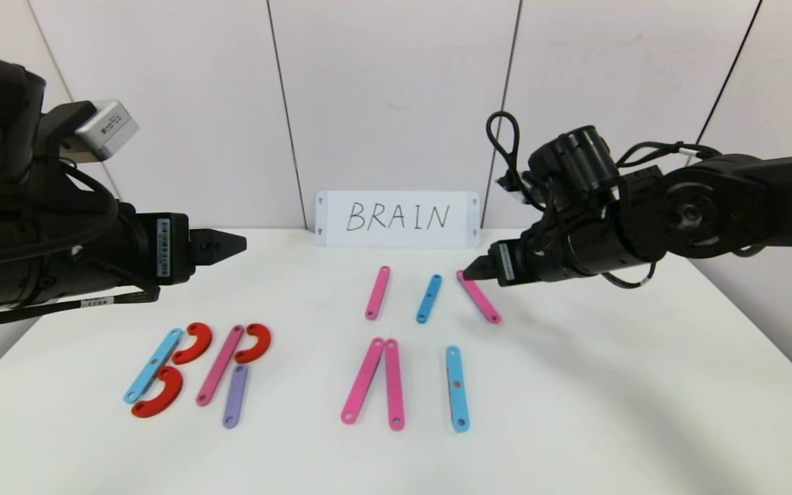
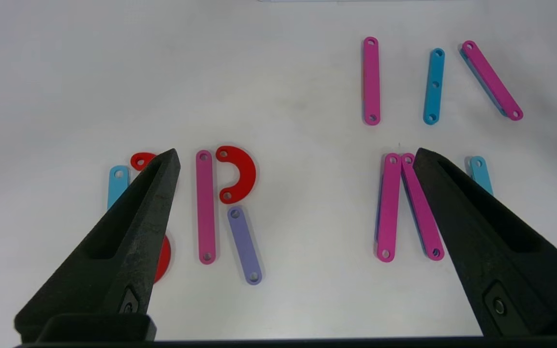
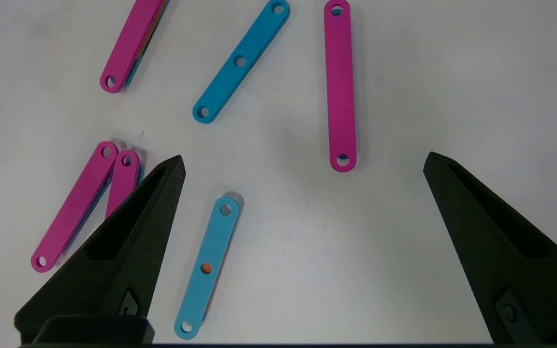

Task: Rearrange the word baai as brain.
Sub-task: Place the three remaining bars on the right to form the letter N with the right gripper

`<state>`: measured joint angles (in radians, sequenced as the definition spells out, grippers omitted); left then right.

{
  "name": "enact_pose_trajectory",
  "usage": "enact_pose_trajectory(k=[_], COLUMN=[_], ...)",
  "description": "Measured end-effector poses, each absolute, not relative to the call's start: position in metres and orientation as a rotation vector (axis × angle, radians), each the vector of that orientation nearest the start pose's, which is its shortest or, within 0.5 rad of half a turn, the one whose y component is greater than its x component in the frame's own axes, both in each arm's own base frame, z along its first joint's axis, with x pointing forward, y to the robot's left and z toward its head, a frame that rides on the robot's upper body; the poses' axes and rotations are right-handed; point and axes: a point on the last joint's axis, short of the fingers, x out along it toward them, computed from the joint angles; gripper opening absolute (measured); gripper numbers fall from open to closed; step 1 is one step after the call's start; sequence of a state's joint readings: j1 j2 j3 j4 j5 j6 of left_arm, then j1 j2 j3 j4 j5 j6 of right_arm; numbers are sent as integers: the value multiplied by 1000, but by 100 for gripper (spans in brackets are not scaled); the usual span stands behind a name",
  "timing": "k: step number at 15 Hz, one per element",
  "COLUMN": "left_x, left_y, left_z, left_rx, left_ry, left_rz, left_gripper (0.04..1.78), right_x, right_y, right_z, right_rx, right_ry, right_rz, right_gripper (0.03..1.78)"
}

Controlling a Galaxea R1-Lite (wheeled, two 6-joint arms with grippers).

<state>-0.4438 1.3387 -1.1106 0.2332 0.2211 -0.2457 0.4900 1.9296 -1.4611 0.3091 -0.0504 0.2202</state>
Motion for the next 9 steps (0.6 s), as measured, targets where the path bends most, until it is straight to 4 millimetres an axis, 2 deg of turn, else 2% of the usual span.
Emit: enact_pose_trajectory(k=[9], left_x=[194], left_y=[-84], left_z=[278], left_rx=[-82], left_ry=[468], left_rz=[-152], left_gripper=[169], right_x=[361], right_y=[156], right_z=[163], right_rx=[-157], right_ry=[848], right_rz=[333], right_gripper=[172])
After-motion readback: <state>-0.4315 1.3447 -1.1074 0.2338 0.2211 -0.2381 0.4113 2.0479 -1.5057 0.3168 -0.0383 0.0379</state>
